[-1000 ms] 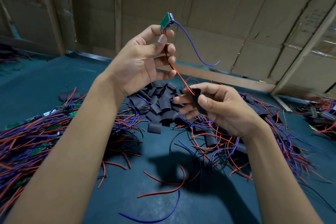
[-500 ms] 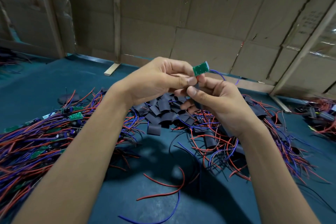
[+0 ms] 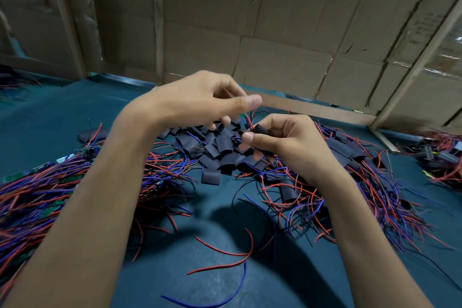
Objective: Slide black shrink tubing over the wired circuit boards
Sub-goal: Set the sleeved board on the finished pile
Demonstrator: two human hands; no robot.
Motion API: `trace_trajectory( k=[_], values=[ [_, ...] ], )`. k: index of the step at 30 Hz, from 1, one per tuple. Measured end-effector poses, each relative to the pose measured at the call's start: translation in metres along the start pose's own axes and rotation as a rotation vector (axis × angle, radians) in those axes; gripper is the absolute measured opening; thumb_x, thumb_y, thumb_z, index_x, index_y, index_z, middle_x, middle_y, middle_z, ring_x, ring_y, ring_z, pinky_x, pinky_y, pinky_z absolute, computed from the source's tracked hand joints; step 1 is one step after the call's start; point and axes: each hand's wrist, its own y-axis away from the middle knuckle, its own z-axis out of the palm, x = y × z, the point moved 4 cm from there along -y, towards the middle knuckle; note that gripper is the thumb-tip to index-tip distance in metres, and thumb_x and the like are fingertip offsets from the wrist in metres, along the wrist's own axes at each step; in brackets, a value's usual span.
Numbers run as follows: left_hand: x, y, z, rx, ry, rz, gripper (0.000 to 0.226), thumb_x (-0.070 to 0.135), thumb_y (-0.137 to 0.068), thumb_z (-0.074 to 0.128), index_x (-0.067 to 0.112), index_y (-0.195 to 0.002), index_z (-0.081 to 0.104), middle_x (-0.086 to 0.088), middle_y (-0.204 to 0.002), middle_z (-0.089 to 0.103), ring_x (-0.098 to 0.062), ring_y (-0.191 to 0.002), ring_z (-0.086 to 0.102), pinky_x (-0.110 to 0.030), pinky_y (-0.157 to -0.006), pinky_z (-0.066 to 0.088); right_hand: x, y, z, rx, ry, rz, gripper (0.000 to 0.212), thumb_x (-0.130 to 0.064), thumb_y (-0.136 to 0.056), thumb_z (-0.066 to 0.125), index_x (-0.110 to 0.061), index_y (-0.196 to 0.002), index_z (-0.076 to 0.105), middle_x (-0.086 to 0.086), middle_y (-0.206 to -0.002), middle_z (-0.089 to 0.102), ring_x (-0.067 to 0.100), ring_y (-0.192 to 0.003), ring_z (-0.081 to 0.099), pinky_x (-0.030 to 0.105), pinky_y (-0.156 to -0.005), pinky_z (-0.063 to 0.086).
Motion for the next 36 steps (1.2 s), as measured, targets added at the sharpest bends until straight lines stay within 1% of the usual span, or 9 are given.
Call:
trace_trajectory(
  k=[3, 7, 14, 16, 19, 25, 29, 33, 36],
  values=[
    [0.002, -0.003, 0.001, 0.049, -0.075, 0.0, 0.035, 0.063, -0.082, 0.07, 0.029, -0.087, 0.077, 0.005, -0.074, 0.073, -0.009, -0.065, 0.068, -0.03, -0.062, 0.056, 0.003, 0.0, -0.001, 0.006, 0.085, -0.01, 0.012, -0.015, -0.087, 0.079, -0.016, -0.077, 0.074, 0.009, -0.072, 0.076, 0.011, -0.053, 0.059, 0.024, -0.053, 0.042],
    [0.001, -0.002, 0.0, 0.051, -0.072, -0.009, 0.017, 0.05, -0.084, 0.075, 0.033, -0.085, 0.079, 0.013, -0.074, 0.074, 0.003, -0.064, 0.062, -0.017, -0.065, 0.046, 0.004, 0.001, -0.002, 0.038, 0.134, -0.018, 0.012, -0.021, -0.086, 0.081, -0.011, -0.085, 0.075, 0.006, -0.065, 0.074, 0.002, -0.049, 0.058, 0.01, -0.051, 0.04],
    [0.005, -0.003, 0.001, 0.045, 0.279, 0.084, 0.016, 0.003, -0.087, 0.075, 0.005, -0.103, 0.076, -0.016, -0.089, 0.077, -0.013, -0.071, 0.07, -0.021, -0.07, 0.058, 0.003, -0.001, -0.006, 0.082, 0.047, -0.07, 0.017, -0.025, -0.081, 0.085, -0.02, -0.094, 0.076, -0.006, -0.074, 0.075, 0.012, -0.066, 0.07, 0.021, -0.062, 0.054],
    [0.006, -0.002, 0.006, 0.013, 0.335, 0.094, 0.017, -0.003, -0.086, 0.073, 0.001, -0.103, 0.074, -0.016, -0.088, 0.077, -0.013, -0.076, 0.073, -0.017, -0.072, 0.056, 0.002, -0.001, -0.008, 0.111, 0.053, -0.101, 0.022, -0.026, -0.083, 0.084, -0.018, -0.102, 0.077, -0.005, -0.08, 0.076, 0.015, -0.075, 0.073, 0.033, -0.072, 0.061],
    [0.007, -0.004, 0.01, 0.03, 0.424, 0.098, 0.014, -0.006, -0.086, 0.072, 0.0, -0.099, 0.075, -0.021, -0.089, 0.075, -0.017, -0.082, 0.075, -0.02, -0.076, 0.058, 0.0, 0.0, -0.011, 0.135, 0.033, -0.123, 0.025, -0.024, -0.085, 0.082, -0.016, -0.107, 0.076, -0.001, -0.095, 0.079, 0.016, -0.09, 0.074, 0.039, -0.088, 0.06],
    [0.007, -0.008, 0.007, 0.098, 0.292, 0.154, 0.013, 0.0, -0.086, 0.074, 0.008, -0.096, 0.078, -0.028, -0.094, 0.07, -0.018, -0.08, 0.063, -0.027, -0.07, 0.056, -0.002, 0.002, -0.014, 0.248, 0.141, -0.185, 0.029, -0.025, -0.085, 0.083, -0.016, -0.111, 0.075, 0.003, -0.098, 0.077, 0.028, -0.092, 0.071, 0.046, -0.087, 0.057],
    [0.008, -0.009, 0.007, 0.105, 0.224, 0.185, 0.023, 0.001, -0.088, 0.073, 0.008, -0.11, 0.073, -0.013, -0.087, 0.07, -0.013, -0.08, 0.066, -0.029, -0.076, 0.058, -0.004, 0.002, -0.013, 0.269, 0.17, -0.197, 0.03, -0.025, -0.085, 0.083, -0.019, -0.113, 0.074, -0.01, -0.1, 0.077, 0.004, -0.091, 0.071, 0.029, -0.087, 0.056],
    [0.01, -0.009, 0.013, 0.049, 0.164, 0.208, 0.021, 0.002, -0.089, 0.073, 0.017, -0.103, 0.076, -0.012, -0.093, 0.076, -0.014, -0.088, 0.073, -0.027, -0.086, 0.057, -0.006, 0.003, -0.014, 0.301, 0.197, -0.213, 0.034, -0.027, -0.085, 0.083, -0.017, -0.116, 0.073, -0.006, -0.102, 0.077, 0.01, -0.095, 0.072, 0.041, -0.09, 0.058],
    [0.012, -0.009, 0.016, 0.044, 0.111, 0.227, 0.022, 0.005, -0.087, 0.075, 0.019, -0.103, 0.077, -0.006, -0.092, 0.077, -0.017, -0.092, 0.075, -0.026, -0.091, 0.057, -0.007, 0.004, -0.013, 0.324, 0.318, -0.238, 0.038, -0.03, -0.085, 0.082, -0.015, -0.119, 0.073, -0.008, -0.102, 0.076, 0.003, -0.093, 0.071, 0.038, -0.088, 0.058]
  ],
)
